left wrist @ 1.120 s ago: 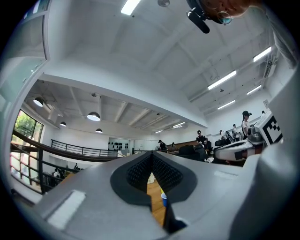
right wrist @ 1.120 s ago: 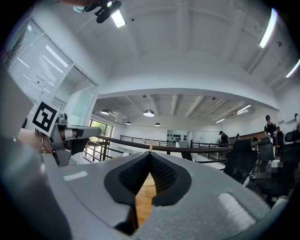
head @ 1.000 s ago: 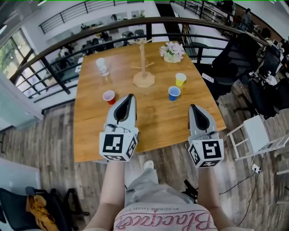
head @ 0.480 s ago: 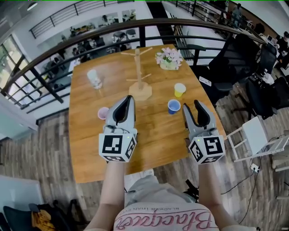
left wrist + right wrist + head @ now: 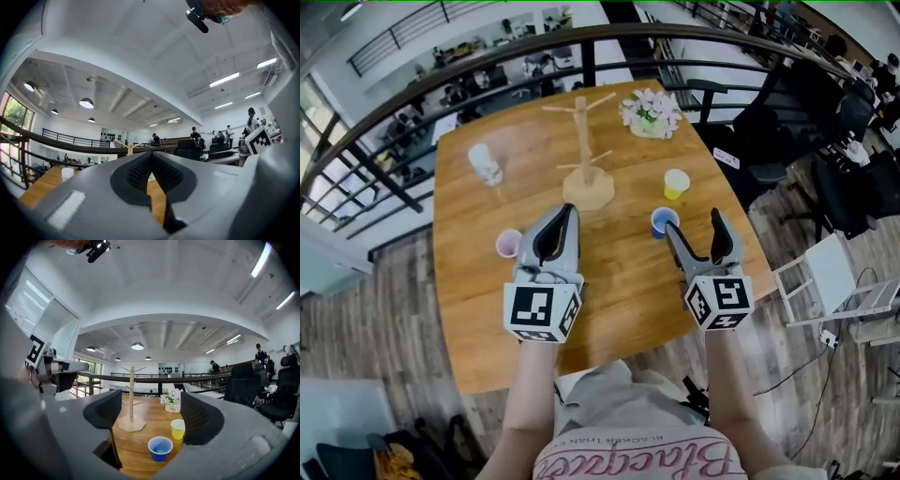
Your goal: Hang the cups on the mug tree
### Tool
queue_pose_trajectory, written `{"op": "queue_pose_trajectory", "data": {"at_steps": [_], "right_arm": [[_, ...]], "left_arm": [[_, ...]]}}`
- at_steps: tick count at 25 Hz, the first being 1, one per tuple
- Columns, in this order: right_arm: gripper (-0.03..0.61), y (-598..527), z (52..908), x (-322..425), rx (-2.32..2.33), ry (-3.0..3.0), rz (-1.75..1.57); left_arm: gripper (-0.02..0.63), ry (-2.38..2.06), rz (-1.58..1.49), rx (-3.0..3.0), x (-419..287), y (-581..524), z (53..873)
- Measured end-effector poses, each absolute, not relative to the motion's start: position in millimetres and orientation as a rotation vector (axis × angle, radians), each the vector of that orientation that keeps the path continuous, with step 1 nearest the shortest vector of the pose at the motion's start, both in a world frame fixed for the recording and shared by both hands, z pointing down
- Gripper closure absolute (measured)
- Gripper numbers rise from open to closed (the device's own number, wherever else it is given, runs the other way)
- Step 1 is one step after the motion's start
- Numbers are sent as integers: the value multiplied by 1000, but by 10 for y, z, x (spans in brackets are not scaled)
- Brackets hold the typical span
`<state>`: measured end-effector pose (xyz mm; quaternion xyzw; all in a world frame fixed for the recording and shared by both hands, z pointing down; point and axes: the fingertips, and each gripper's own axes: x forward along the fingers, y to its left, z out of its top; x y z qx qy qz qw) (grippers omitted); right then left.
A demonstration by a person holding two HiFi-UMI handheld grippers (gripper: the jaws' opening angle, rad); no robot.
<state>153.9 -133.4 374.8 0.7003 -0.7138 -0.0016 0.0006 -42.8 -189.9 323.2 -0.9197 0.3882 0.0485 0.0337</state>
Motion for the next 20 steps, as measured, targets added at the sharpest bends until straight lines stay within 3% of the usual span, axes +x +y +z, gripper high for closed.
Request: {"op": "queue_pose_trajectory", "data": {"at_steps": [20], "right_arm": [[193, -1647, 5535, 1706, 2086, -2089, 471]], "left_arm": [[600, 1246, -5, -2889, -147, -2235, 3826]]}}
